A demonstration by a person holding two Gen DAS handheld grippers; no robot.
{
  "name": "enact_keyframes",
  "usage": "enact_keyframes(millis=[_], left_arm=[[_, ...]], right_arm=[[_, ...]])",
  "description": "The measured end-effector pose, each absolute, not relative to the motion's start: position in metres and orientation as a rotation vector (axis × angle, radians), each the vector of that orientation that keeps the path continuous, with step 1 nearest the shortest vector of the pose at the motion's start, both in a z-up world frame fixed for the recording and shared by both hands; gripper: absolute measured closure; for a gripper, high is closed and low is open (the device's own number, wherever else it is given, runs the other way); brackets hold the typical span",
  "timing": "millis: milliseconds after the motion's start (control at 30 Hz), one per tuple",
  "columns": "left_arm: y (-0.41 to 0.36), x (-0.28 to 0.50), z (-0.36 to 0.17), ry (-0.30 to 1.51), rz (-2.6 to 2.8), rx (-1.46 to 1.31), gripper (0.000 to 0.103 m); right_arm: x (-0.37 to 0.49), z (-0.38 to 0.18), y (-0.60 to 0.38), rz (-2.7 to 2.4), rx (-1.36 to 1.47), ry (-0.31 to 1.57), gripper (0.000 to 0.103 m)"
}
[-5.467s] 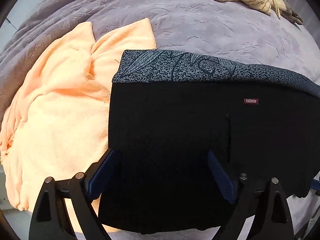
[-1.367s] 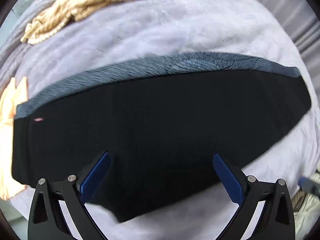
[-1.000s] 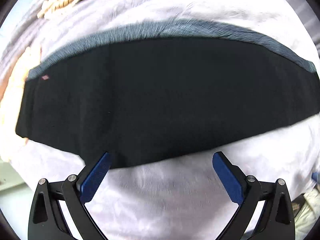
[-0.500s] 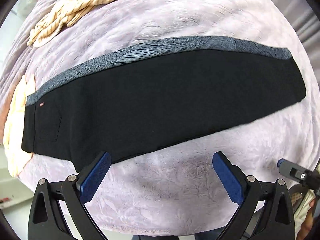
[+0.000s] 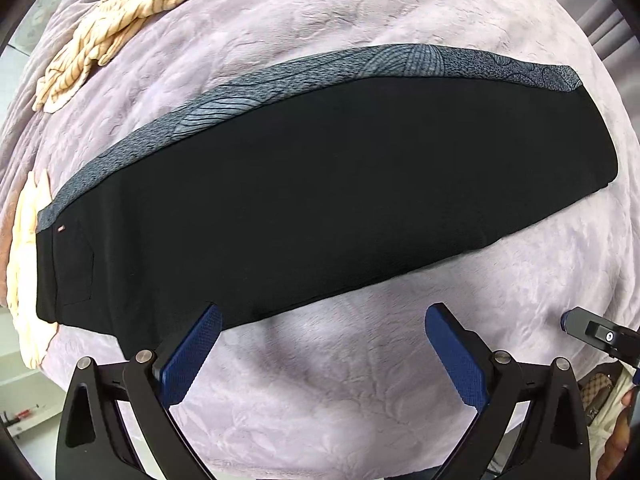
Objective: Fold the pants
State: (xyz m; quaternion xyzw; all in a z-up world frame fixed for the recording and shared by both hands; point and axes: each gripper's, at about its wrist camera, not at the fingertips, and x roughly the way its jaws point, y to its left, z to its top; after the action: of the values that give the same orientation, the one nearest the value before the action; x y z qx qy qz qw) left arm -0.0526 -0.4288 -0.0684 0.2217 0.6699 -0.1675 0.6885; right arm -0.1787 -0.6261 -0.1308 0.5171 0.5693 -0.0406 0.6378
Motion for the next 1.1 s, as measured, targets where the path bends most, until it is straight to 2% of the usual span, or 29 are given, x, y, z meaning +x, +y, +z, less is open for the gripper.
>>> enact_keyframes(millis=[200,467,733,767,833,867,1000,1100], left_arm=[[-0.450,-0.043,-0.060,1.459,-0.378,0.496,0.000],[-0.494,-0.027,-0.047,1.421,-0.409,0.440,0.000],[-0.518,-0.029,-0.088,1.439,-0.389,0.480,0.000],[-0.517,-0.025,-0.093,1.449,-0.382,0.479,0.000],[-0.517,-0.025,-0.103,1.463,-0.363,0.493,0.000],[-0.517,-0.025,-0.106,1.467,-0.361,0.494,0.000],[-0.518,-0.029,-0.107,1.453,-0.388,0.507,0.000],[-0.521,-0.033,-0.112,1.451,-0.400,0.538,0.000]], right_arm=[[-0.174,-0.135,-0.648,-0.116,1.194,1.265,0.052],[-0.170,-0.139,-0.713,-0.231,1.306,1.084,0.052],[-0.176,-0.146,-0.766,-0.334,1.359,0.980,0.052],[-0.177,-0.149,-0.769,-0.339,1.378,0.968,0.054],[-0.176,-0.156,-0.775,-0.333,1.411,0.938,0.067],[-0.175,-0.157,-0.776,-0.340,1.405,0.937,0.086],[-0.177,-0.146,-0.772,-0.336,1.364,0.906,0.090],[-0.180,-0.151,-0.769,-0.374,1.309,0.955,0.090]])
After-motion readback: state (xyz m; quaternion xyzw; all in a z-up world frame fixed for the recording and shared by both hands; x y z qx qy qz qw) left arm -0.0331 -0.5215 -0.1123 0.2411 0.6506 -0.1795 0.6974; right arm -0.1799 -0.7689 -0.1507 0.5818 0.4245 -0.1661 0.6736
